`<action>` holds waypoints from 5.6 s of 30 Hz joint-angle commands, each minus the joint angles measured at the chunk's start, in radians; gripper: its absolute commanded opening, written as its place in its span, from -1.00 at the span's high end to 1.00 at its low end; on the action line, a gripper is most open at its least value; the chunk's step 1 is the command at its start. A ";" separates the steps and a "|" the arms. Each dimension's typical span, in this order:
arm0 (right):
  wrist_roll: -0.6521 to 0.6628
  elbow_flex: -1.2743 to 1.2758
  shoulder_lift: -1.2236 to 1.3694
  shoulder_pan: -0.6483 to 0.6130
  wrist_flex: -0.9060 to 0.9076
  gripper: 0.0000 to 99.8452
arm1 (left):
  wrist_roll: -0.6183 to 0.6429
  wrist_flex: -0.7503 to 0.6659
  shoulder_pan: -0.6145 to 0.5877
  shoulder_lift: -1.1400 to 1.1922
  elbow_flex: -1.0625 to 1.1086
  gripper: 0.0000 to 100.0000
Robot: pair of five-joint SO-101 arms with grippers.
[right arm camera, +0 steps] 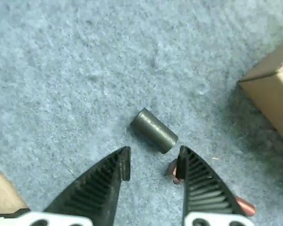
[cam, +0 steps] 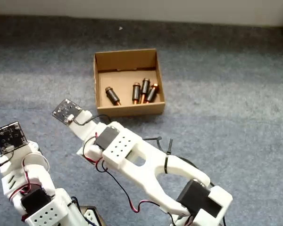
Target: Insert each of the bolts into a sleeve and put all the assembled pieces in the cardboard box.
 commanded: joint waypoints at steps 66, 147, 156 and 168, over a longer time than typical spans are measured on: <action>0.284 -0.423 0.449 -0.013 0.114 0.74 | -0.031 0.063 0.024 -0.008 0.038 0.97; -0.009 0.486 -0.808 0.615 0.271 0.99 | -0.101 0.061 0.137 -0.008 0.088 0.97; -0.009 0.771 -0.829 0.710 -0.085 0.99 | -0.127 0.061 0.170 -0.008 0.085 0.97; -0.009 0.817 -0.463 0.710 -0.269 0.99 | -0.155 0.068 0.180 -0.008 0.088 0.97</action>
